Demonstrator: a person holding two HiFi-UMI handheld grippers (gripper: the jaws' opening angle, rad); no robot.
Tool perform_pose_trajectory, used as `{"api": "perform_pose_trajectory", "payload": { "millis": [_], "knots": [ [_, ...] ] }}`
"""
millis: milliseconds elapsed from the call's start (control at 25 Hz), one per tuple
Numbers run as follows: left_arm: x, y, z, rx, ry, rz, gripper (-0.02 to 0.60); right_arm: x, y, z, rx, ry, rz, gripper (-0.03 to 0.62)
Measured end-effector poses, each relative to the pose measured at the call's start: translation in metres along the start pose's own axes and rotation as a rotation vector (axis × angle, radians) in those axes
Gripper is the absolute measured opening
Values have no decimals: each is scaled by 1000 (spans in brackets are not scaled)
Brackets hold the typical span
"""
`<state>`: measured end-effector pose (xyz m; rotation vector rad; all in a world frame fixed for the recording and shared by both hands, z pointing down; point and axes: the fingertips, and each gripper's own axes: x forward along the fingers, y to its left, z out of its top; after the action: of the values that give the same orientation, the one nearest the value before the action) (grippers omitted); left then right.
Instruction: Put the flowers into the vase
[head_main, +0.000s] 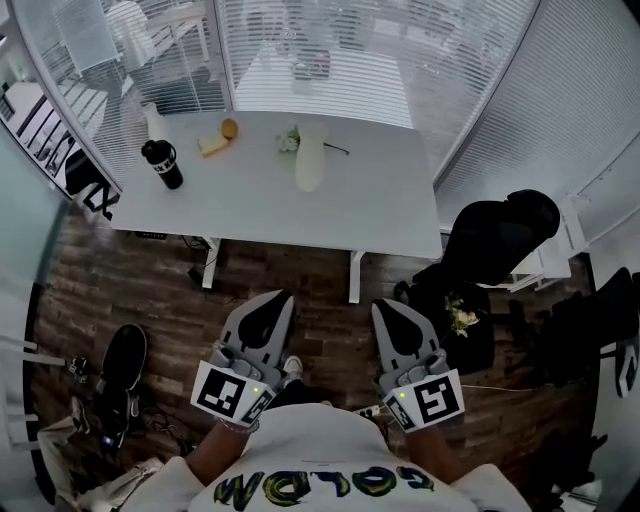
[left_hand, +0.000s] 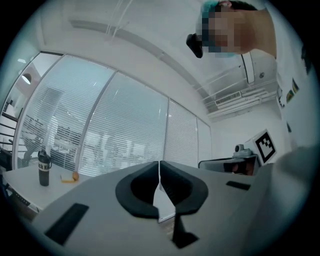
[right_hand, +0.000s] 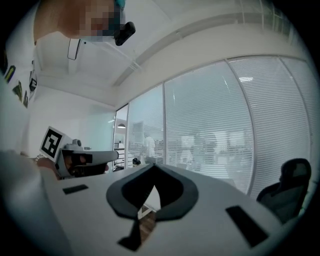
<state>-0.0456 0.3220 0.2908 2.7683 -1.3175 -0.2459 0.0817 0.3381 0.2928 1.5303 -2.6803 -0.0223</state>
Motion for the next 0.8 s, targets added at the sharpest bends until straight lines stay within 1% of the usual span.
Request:
{"api": "perform_pose_trajectory", "payload": {
  "millis": [240, 400, 600, 800],
  "knots": [
    [17, 54, 8, -4, -3, -15, 20, 55, 6, 6, -14, 4, -7, 10],
    [26, 80, 8, -10, -3, -27, 20, 82, 6, 7, -18, 8, -23, 9],
    [34, 105, 4, -24, 17, -41, 20, 107, 2, 4, -10, 11, -52, 11],
    [42, 121, 1, -31, 19, -44, 20, 121, -7, -1, -5, 29, -72, 10]
  ]
}}
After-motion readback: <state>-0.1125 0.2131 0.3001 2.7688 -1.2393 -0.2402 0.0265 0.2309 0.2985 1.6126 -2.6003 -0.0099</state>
